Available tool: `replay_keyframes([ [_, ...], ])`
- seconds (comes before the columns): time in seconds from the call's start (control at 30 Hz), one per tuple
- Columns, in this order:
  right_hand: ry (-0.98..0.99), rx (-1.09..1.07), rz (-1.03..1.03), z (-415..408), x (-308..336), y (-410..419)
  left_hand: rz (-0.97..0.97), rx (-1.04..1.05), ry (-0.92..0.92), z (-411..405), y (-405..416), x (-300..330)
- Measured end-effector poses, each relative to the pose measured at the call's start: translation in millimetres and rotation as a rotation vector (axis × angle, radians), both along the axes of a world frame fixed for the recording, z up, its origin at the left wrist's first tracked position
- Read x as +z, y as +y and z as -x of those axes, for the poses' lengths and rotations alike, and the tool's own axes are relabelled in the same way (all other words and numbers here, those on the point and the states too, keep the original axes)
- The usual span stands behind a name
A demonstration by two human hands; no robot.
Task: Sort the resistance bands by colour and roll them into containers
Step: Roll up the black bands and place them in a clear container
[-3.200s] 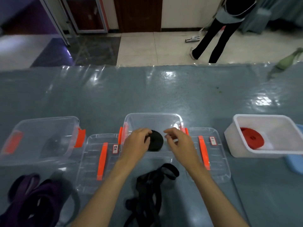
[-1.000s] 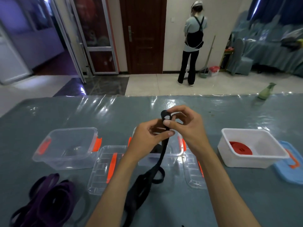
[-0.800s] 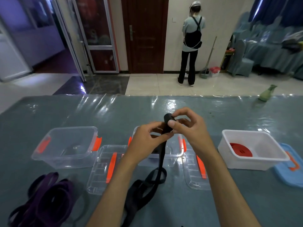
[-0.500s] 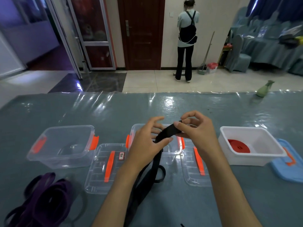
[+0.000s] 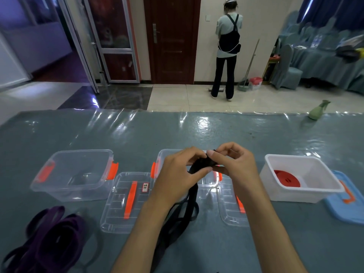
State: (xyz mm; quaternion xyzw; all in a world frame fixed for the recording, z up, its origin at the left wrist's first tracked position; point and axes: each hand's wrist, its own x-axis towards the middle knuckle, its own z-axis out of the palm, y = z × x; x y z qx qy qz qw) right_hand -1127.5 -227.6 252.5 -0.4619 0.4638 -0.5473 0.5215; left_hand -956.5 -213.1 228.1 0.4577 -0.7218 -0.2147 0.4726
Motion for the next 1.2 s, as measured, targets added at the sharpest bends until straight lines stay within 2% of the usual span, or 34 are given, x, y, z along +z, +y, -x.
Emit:
replay_keyframes([
  [0.1, 0.088, 0.058, -0.047, 1, -2, -5, 0.088, 0.032, -0.122, -1, -3, -4],
  [0.27, 0.079, 0.061, -0.071, 6, -4, -12, 0.064, 0.06, -0.055, 0, -4, -10],
  [0.4, -0.034, 0.023, -0.067, 4, -4, -12, 0.002, 0.06, 0.013, 2, -6, -9],
  [0.57, -0.293, 0.098, -0.272, 2, -9, -14, 0.015, 0.14, 0.155, 5, -6, -10],
  [0.73, -0.224, 0.172, -0.328, -4, -20, -15, 0.123, 0.271, 0.286, 16, -6, -11],
  [0.83, -0.261, 0.142, -0.304, -9, -19, -14, 0.08, 0.307, 0.399, 26, -5, -15],
  [0.93, -0.262, 0.122, -0.293, -8, -18, -11, 0.018, 0.234, 0.397, 30, -4, -22],
  [1.1, -0.059, 0.101, -0.303, -13, -23, -7, -0.082, 0.181, 0.44, 28, -5, -30],
  [1.2, 0.058, 0.096, -0.225, -8, -18, -8, -0.155, 0.131, 0.506, 22, -6, -31],
])
